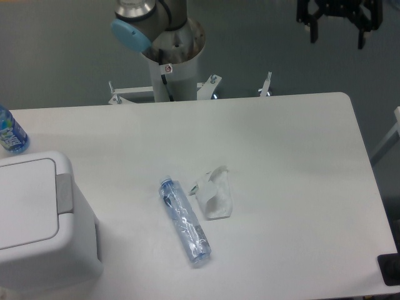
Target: Open the trash can
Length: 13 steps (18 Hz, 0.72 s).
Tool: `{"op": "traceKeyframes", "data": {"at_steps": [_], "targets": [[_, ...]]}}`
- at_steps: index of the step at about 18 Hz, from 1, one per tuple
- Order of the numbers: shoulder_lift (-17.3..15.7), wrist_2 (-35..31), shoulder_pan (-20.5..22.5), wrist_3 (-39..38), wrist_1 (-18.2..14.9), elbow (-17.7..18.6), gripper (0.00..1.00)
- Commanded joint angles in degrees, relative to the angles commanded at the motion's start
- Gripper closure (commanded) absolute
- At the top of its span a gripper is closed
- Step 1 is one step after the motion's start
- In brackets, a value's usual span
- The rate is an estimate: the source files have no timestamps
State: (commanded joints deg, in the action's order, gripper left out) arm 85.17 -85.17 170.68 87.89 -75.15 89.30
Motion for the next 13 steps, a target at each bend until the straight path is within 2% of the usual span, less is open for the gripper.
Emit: {"op": "traceKeyframes", "data": {"at_steps": [5, 8, 11, 13], "targets": [[0.00, -0.44, 0.00, -0.78, 0.00, 0.09, 0.00], [0.09, -0.09, -0.87, -9.46, 0.00, 0.00, 0.00], [0.53, -0.09, -3.77, -18.16, 0.26, -0.26, 0.00], [0.79, 0.44, -5.88, -24.05, 1.84, -0.26, 0.00]]}}
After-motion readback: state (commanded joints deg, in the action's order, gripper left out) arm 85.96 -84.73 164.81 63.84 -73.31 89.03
